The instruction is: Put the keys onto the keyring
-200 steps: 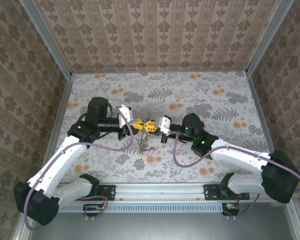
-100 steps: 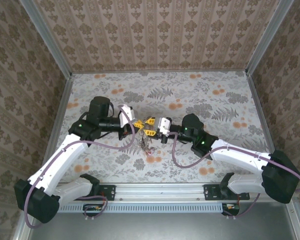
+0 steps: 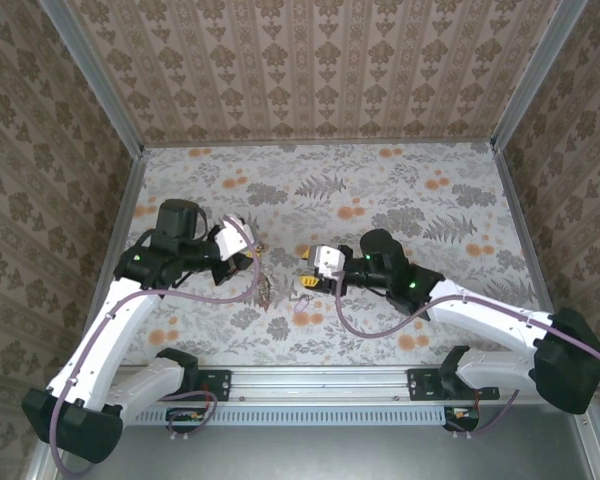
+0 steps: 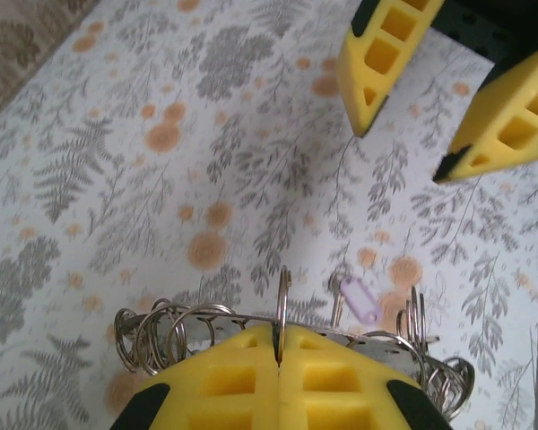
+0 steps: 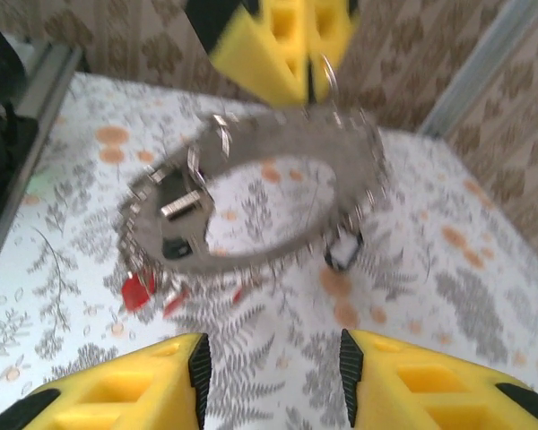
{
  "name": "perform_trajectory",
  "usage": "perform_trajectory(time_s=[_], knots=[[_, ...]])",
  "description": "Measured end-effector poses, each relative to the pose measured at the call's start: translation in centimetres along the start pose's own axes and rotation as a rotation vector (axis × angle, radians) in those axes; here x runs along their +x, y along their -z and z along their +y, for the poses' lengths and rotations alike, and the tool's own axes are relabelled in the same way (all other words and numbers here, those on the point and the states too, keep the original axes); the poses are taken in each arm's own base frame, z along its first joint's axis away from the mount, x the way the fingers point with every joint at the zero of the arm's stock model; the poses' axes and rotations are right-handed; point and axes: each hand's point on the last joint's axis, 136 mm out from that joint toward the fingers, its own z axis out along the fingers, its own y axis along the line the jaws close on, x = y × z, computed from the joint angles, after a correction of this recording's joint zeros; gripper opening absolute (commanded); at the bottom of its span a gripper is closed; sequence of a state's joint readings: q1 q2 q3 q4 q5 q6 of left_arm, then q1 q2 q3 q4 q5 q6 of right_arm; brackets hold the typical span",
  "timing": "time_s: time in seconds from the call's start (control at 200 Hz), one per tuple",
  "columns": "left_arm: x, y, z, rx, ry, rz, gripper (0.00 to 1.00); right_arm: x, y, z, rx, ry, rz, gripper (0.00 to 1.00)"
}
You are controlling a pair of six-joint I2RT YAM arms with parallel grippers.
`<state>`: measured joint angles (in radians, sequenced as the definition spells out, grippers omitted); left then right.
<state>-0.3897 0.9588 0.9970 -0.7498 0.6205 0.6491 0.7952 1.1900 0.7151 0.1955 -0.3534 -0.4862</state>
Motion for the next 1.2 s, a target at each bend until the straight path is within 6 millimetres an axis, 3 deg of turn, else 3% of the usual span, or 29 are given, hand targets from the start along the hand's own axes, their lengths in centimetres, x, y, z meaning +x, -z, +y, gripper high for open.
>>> perform_trajectory(time_s=[0.135,0.285,0.485,0.615,1.065,1.2], knots=[[1.9,0.8,0.6,-0.034,0.037,0.099,0.00,2.2,-0.8,0.0,-0.031,-0.008,0.139,0.42],[4.4,1.0,1.1,-0.047,0.087,0.227,0.00,6.4,-1.3,2.1,-0.157,0.073,0.297,0.33],[6.2,0.8,1.1,-0.032,0.124,0.295,0.00,13.5,-2.1,4.6,-0.334,0.085,0.491,0.41],[6.9,0.7,1.0,-0.029,0.144,0.301,0.00,16.3,-2.6,5.7,-0.405,0.144,0.554,0.41],[7.4,0.8,0.3,-0.020,0.160,0.277,0.00,18.2,-5.5,5.0,-0.405,0.463,0.524,0.41],[7.5,0.9,0.3,-0.025,0.163,0.275,0.00,18.0,-5.8,5.1,-0.417,0.507,0.513,0.34]])
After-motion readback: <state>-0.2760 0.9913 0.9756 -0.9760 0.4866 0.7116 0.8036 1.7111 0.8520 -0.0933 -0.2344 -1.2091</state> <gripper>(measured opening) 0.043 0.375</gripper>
